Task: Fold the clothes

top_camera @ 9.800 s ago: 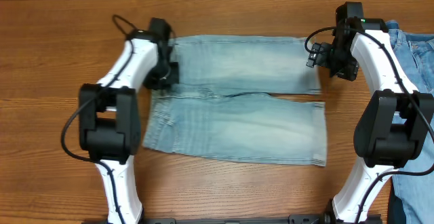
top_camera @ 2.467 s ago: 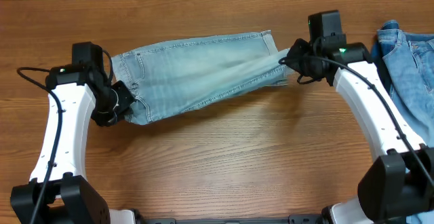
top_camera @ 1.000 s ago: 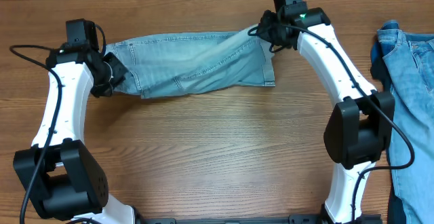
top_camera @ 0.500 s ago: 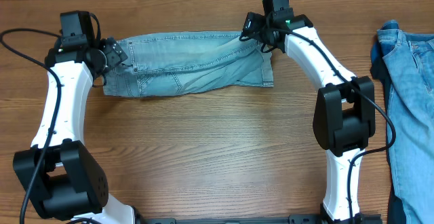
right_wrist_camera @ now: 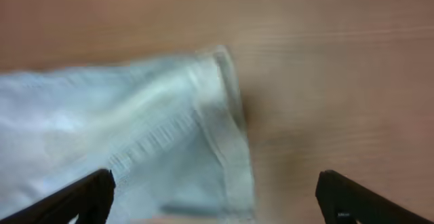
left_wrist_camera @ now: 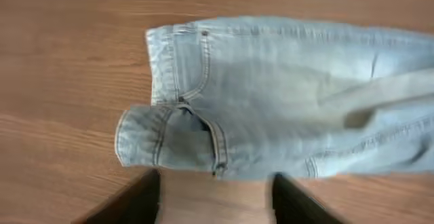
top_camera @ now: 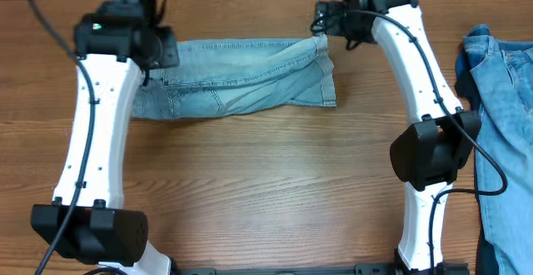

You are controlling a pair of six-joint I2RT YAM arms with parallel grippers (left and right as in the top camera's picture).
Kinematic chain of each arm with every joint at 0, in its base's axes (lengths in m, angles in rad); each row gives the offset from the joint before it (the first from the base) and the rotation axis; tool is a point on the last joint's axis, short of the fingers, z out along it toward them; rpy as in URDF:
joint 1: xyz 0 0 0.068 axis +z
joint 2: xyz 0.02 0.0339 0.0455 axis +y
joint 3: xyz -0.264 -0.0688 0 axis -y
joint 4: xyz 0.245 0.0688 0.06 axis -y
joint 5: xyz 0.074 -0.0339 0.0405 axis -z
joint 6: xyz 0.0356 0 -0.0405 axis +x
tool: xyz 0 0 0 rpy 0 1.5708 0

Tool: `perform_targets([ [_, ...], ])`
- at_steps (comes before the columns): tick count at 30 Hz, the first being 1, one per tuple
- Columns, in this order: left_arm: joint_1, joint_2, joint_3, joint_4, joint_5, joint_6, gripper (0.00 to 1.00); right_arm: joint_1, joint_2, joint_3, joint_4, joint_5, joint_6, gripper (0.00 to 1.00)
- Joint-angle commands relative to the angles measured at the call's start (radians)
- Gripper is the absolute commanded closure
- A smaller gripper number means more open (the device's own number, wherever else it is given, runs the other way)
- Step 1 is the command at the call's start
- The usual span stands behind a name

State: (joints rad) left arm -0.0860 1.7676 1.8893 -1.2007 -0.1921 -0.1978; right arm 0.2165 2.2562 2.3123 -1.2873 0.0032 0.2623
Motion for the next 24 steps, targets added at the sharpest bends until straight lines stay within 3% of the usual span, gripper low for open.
perform_targets([
  [1, 0.001, 0.007, -0.021, -0.034, -0.028, 0.38, 0.26, -0.032, -0.012, 0.024, -0.096, 0.003, 0.008, 0.0],
  [5, 0.003, 0.041, -0.021, 0.011, -0.028, 0.634, 0.25, -0.066, -0.012, 0.024, -0.166, 0.003, 0.008, 0.0],
  [8, 0.003, 0.134, -0.021, 0.008, -0.033, 0.745, 0.28, -0.083, -0.012, 0.024, -0.225, 0.003, 0.008, 0.0],
  [11, 0.003, 0.242, -0.021, 0.025, -0.12, 0.752, 0.32, -0.086, -0.012, 0.024, -0.249, 0.003, 0.008, 0.0],
  [15, 0.004, 0.293, -0.021, 0.031, -0.106, 0.761, 0.33, -0.086, -0.012, 0.024, -0.249, 0.003, 0.008, 0.0],
  [16, 0.006, 0.294, -0.021, 0.036, -0.106, 0.766, 0.38, -0.086, -0.012, 0.024, -0.249, 0.003, 0.007, 0.0],
  [18, 0.009, 0.293, -0.021, 0.042, -0.107, 0.781, 0.61, -0.086, -0.012, 0.024, -0.249, 0.003, 0.008, 0.0],
  [20, 0.008, 0.29, -0.02, 0.029, -0.107, 0.802, 0.51, -0.086, -0.012, 0.024, -0.249, 0.003, 0.008, 0.0],
  [24, 0.007, 0.234, 0.032, -0.026, -0.055, 0.888, 0.44, -0.086, -0.012, 0.024, -0.245, 0.003, 0.008, 0.0],
])
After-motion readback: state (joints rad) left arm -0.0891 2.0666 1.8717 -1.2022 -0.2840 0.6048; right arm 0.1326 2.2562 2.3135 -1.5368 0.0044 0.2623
